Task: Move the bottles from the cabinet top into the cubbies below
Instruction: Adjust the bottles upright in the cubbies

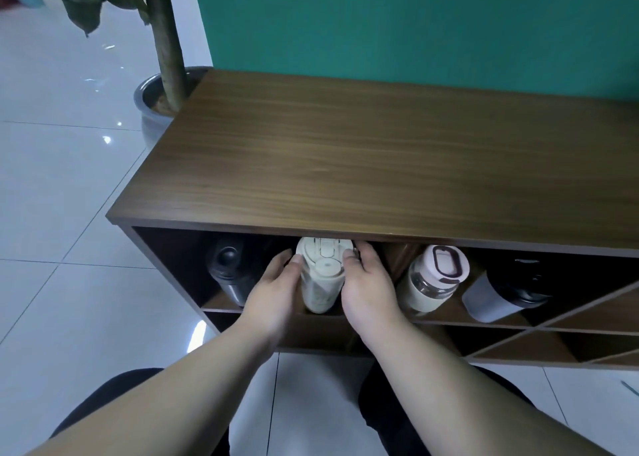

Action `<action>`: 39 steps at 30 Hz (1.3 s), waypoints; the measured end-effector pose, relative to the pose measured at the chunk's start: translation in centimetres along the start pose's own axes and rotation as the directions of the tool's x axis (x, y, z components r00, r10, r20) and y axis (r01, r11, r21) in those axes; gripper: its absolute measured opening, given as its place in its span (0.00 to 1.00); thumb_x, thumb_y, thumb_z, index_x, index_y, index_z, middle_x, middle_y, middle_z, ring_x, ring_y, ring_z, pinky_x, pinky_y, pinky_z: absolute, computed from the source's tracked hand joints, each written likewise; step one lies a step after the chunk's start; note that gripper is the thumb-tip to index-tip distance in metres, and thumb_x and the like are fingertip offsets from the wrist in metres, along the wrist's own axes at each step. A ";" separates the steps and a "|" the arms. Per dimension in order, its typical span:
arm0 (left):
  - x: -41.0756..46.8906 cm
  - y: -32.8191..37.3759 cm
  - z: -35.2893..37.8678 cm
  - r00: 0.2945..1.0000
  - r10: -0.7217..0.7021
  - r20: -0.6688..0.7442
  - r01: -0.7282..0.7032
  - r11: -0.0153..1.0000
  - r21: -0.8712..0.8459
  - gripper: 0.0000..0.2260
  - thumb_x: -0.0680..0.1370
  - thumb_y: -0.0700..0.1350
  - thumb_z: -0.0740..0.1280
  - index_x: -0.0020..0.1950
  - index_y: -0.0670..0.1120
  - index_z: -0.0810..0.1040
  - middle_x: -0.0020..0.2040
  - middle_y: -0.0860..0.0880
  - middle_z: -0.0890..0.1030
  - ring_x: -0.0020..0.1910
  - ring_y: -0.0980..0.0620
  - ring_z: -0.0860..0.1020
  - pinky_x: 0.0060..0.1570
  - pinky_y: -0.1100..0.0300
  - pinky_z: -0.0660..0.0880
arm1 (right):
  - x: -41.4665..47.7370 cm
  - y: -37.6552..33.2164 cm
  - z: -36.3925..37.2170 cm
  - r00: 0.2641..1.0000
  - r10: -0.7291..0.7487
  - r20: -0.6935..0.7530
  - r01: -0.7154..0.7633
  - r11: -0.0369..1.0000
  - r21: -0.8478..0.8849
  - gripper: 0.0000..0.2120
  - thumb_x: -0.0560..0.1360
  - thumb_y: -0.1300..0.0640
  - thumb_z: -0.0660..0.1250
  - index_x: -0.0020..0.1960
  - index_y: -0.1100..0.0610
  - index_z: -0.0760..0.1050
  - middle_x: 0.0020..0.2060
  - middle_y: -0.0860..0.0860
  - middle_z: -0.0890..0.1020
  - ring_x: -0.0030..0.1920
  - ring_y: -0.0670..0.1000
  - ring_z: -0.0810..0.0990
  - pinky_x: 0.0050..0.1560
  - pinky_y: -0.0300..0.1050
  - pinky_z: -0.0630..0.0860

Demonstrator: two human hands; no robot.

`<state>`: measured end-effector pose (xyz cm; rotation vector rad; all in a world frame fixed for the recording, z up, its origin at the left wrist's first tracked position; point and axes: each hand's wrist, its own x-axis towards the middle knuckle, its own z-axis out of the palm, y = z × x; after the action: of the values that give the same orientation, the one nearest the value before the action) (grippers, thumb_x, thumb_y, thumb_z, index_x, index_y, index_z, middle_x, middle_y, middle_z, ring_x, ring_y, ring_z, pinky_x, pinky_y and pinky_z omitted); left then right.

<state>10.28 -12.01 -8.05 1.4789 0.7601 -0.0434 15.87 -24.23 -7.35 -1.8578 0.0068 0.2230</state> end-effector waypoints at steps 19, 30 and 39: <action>0.9 -0.4 0.0 0.998 -0.001 0.070 0.003 0.999 -0.032 0.08 0.85 0.50 0.64 0.59 0.58 0.82 0.53 0.54 0.88 0.59 0.51 0.84 0.67 0.45 0.77 | 1.2 1.4 0.6 1.000 -0.007 -0.029 0.009 0.997 0.070 0.13 0.75 0.50 0.59 0.51 0.53 0.79 0.48 0.48 0.85 0.52 0.51 0.81 0.58 0.48 0.74; -0.8 0.0 -2.3 0.986 -0.125 0.109 0.121 0.992 0.048 0.06 0.84 0.52 0.65 0.52 0.55 0.81 0.53 0.54 0.86 0.57 0.52 0.82 0.63 0.50 0.77 | -4.3 -1.6 -0.5 0.892 -0.451 0.008 0.436 0.858 -0.270 0.15 0.74 0.51 0.61 0.59 0.51 0.73 0.57 0.44 0.74 0.61 0.48 0.73 0.65 0.43 0.66; -0.6 -1.3 -9.1 0.945 -0.324 -0.052 0.328 0.931 0.159 0.13 0.81 0.55 0.64 0.60 0.50 0.82 0.58 0.47 0.84 0.60 0.45 0.81 0.53 0.50 0.76 | -5.8 -1.7 6.5 0.915 -0.144 0.376 0.182 0.981 -0.068 0.21 0.77 0.52 0.62 0.70 0.46 0.70 0.67 0.42 0.74 0.67 0.37 0.70 0.68 0.35 0.65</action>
<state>5.29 -4.26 -8.03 1.4977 1.0381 -0.3490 9.41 -18.20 -6.69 -1.8801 -0.4274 0.4613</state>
